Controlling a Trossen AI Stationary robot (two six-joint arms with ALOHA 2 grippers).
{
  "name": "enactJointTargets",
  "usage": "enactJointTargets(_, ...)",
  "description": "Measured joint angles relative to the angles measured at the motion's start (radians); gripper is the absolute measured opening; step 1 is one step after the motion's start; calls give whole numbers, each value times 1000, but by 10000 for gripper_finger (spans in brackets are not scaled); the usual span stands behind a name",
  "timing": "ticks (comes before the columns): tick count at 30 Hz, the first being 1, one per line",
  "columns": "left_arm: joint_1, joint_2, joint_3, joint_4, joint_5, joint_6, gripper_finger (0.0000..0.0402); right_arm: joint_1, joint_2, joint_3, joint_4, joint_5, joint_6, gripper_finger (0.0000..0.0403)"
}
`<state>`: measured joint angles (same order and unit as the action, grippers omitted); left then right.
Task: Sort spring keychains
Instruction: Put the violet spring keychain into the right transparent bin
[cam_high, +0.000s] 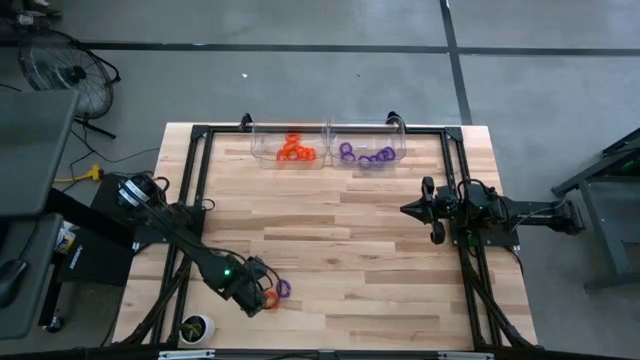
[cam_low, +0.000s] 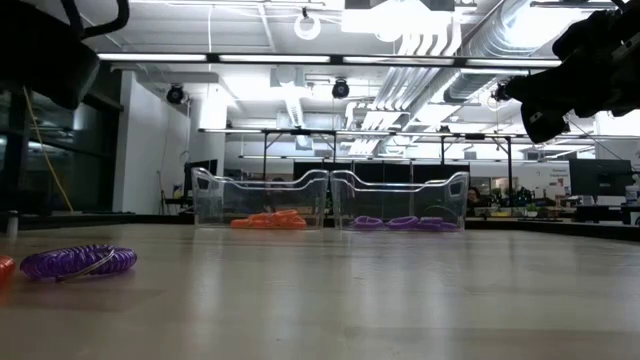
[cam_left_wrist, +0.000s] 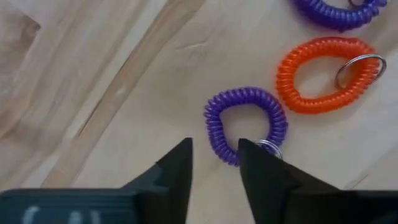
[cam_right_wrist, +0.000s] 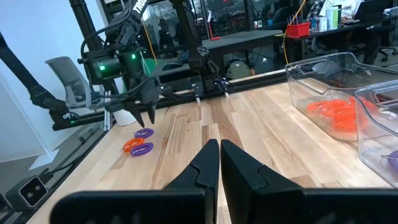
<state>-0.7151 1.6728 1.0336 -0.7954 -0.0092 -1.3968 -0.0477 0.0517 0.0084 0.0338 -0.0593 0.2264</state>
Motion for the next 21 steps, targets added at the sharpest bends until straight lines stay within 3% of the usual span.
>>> enactJointTargets(5, 1, 33, 0, 8, -5, 0, 172, 0, 0, 0, 0, 0, 0, 12)
enactJointTargets(9, 1, 65, 0, 17, -8, 2, 183, 0, 0, 0, 0, 0, 0, 12)
enactJointTargets(15, 1, 105, 5, 18, -21, 4, 173, 0, 0, 0, 0, 0, 0, 12)
enactJointTargets(21, 1, 125, 5, 31, -16, 11, 125, 0, 0, 0, 0, 0, 0, 12)
